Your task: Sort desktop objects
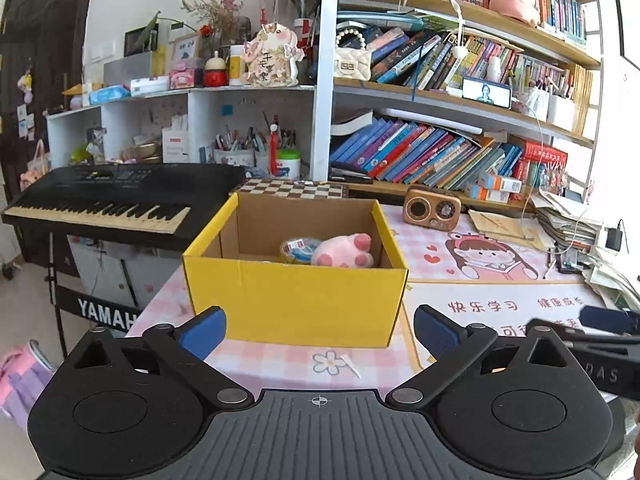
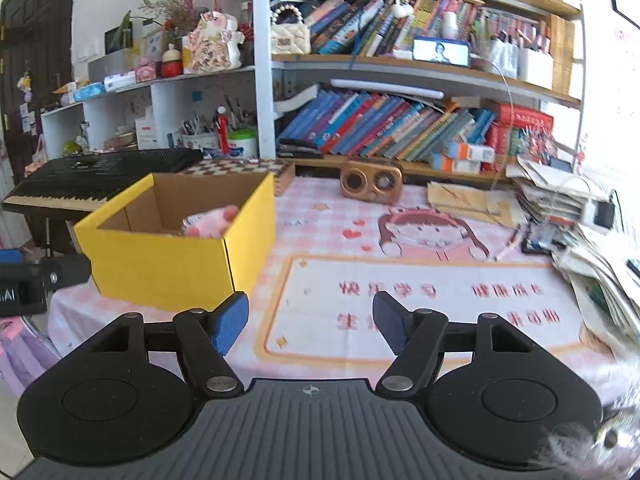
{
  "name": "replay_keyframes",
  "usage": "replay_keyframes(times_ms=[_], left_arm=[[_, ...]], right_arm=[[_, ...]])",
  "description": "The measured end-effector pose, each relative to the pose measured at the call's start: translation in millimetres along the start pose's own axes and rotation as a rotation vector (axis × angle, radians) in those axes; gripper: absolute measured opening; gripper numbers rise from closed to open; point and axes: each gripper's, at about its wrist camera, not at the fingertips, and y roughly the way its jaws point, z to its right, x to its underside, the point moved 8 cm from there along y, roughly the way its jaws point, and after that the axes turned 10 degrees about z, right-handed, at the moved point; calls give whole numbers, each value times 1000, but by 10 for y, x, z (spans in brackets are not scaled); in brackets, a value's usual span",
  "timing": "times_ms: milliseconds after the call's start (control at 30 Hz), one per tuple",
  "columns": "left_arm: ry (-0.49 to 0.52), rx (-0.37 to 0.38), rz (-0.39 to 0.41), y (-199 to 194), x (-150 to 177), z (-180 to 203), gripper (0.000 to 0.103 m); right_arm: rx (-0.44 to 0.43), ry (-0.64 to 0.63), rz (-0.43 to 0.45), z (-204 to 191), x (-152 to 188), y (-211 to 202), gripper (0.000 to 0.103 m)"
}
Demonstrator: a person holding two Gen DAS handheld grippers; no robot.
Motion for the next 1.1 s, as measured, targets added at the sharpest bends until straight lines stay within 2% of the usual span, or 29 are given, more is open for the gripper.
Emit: replay_keyframes(times_ms=[167,233,400,667,1100], left_arm=[[12,-8,-19,-79,150,81,102],[28,-13,-33,-108,242,140,102],[72,31,-72,-154,374,296,102],[67,7,-125,-107,516,264,103],[56,14,-131,-129,521,268,103]], right_arm=[[35,9,-11,75,152,-134,75],[56,14,-8,105,201,-184,84],[89,20,-30,159,347,-268,90],[95,26,-53,185,431,-317,94],[103,40,-90,209,478,-311,98]])
